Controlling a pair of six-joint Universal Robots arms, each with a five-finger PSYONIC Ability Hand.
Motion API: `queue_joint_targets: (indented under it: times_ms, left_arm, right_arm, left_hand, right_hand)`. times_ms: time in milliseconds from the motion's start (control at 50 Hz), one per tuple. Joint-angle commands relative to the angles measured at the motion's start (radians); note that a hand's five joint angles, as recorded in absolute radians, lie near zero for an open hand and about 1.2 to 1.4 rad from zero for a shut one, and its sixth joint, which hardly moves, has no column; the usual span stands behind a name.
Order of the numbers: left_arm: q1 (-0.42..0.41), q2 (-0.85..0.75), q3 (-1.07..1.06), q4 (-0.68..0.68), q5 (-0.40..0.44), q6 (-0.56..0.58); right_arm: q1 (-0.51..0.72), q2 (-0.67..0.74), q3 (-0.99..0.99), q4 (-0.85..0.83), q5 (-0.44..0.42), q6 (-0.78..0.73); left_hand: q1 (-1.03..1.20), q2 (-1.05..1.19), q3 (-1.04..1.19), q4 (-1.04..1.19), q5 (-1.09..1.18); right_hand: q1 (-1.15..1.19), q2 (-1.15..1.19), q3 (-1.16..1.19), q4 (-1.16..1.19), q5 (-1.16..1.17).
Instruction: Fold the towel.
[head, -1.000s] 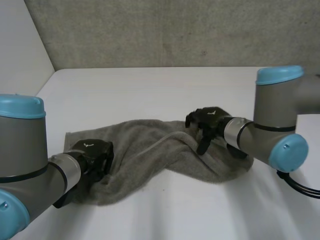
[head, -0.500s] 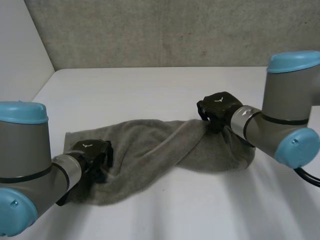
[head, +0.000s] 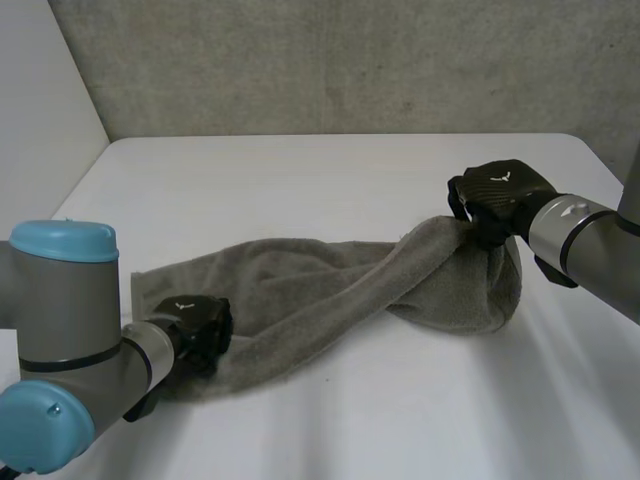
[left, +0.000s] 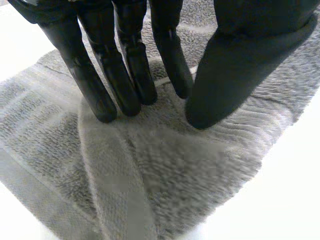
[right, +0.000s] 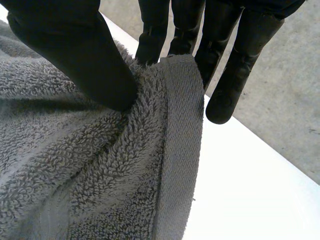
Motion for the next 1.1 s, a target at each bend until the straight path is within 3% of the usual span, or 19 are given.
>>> queue_joint_targets:
  times_ms: [20, 160, 300, 400, 420, 440, 460, 480, 500, 680, 780, 840, 1100]
  left_arm:
    - [0.000, -0.016, 0.029, 0.046, -0.003, 0.050]
    - [0.017, -0.042, 0.213, 0.163, -0.024, 0.178]
    - [0.027, -0.033, 0.431, 0.253, -0.032, 0.175]
    - [-0.003, -0.030, 0.404, 0.277, -0.027, 0.164]
    - [-0.022, -0.027, 0.360, 0.276, -0.027, 0.146]
    - [-0.042, -0.021, 0.309, 0.276, -0.026, 0.120]
    - [-0.042, -0.021, 0.309, 0.276, -0.026, 0.119]
    - [-0.059, -0.010, 0.260, 0.276, -0.026, 0.083]
    - [-0.068, -0.007, 0.225, 0.276, -0.026, 0.048]
    - [-0.087, -0.016, 0.218, 0.282, -0.023, -0.195]
    - [-0.127, -0.054, 0.279, 0.277, 0.018, -0.454]
    - [-0.165, -0.090, 0.301, 0.276, 0.054, -0.540]
    - [-0.276, -0.214, 0.356, 0.271, 0.055, -0.609]
  right_arm:
    - [0.003, 0.007, -0.017, 0.000, -0.003, -0.020]
    - [0.017, 0.054, -0.120, -0.071, 0.011, -0.083]
    - [0.022, 0.057, -0.325, -0.318, 0.113, -0.078]
    - [0.032, 0.044, -0.289, -0.310, 0.138, -0.081]
    - [0.045, 0.036, -0.242, -0.298, 0.135, -0.081]
    - [0.045, 0.036, -0.241, -0.298, 0.135, -0.081]
    - [0.057, 0.025, -0.171, -0.297, 0.126, -0.081]
    - [0.060, 0.015, -0.121, -0.303, 0.127, -0.081]
    - [0.060, 0.014, -0.120, -0.303, 0.127, -0.081]
    - [0.063, -0.108, 0.029, -0.320, 0.130, -0.078]
    - [0.069, -0.190, 0.032, -0.310, 0.133, -0.079]
    - [0.083, -0.245, 0.024, -0.306, 0.138, -0.078]
    - [0.173, -0.449, -0.003, -0.218, 0.149, -0.079]
  left_hand:
    - [0.449, 0.442, 0.454, 0.454, 0.457]
    - [0.449, 0.442, 0.454, 0.454, 0.457]
    - [0.449, 0.442, 0.454, 0.454, 0.457]
    - [0.449, 0.442, 0.454, 0.454, 0.457]
    - [0.380, 0.372, 0.385, 0.385, 0.388]
    - [0.030, 0.023, 0.035, 0.035, 0.038]
    - [0.027, 0.019, 0.032, 0.032, 0.035]
    - [-0.229, -0.237, -0.224, -0.224, -0.221]
    - [-0.292, -0.300, -0.287, -0.288, -0.285]
    - [-0.302, -0.310, -0.297, -0.297, -0.294]
    - [-0.281, -0.289, -0.276, -0.277, -0.274]
    - [-0.284, -0.292, -0.279, -0.280, -0.276]
    - [-0.284, -0.292, -0.279, -0.280, -0.276]
  right_hand:
    - [0.439, 0.226, 0.218, 0.202, 0.263]
    - [0.439, 0.226, 0.218, 0.202, 0.263]
    - [0.439, 0.226, 0.218, 0.202, 0.263]
    - [0.439, 0.226, 0.218, 0.202, 0.263]
    - [0.439, 0.226, 0.218, 0.202, 0.263]
    - [0.439, 0.226, 0.218, 0.202, 0.263]
    - [0.439, 0.226, 0.218, 0.202, 0.263]
    - [0.439, 0.226, 0.218, 0.202, 0.263]
    - [0.439, 0.226, 0.218, 0.202, 0.263]
    - [0.439, 0.226, 0.218, 0.202, 0.263]
    - [0.439, 0.226, 0.218, 0.202, 0.263]
    - [0.439, 0.226, 0.218, 0.202, 0.263]
    - [0.439, 0.226, 0.218, 0.202, 0.263]
